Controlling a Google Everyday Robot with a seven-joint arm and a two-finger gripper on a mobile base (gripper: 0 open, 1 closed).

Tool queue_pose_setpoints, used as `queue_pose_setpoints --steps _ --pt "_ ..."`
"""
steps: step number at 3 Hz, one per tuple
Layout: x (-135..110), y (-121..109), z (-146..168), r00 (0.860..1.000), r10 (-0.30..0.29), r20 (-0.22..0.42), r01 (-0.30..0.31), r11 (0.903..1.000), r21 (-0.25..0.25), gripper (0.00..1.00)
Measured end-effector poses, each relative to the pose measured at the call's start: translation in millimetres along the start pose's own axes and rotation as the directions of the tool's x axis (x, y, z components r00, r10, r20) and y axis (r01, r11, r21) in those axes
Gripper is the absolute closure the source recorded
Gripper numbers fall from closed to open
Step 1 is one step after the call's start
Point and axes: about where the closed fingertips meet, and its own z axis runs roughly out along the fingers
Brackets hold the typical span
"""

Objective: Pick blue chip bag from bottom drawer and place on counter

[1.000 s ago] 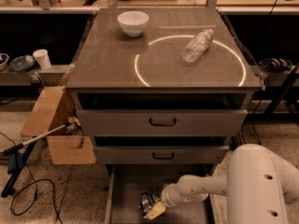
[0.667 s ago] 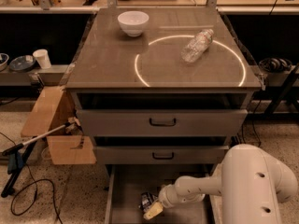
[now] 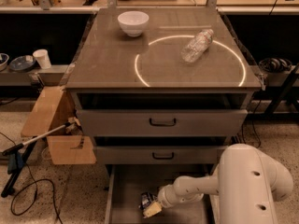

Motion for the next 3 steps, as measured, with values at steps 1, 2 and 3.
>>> queue_pose_setpoints --steps 1,2,3 --pt "0.0 0.0 0.0 1.000 0.000 0.000 0.000 1.0000 0.000 0.40" --pt "0.0 0.0 0.0 1.000 0.000 0.000 0.000 1.0000 0.000 0.63" --pt "0.0 0.0 0.0 1.000 0.000 0.000 0.000 1.0000 0.000 0.87"
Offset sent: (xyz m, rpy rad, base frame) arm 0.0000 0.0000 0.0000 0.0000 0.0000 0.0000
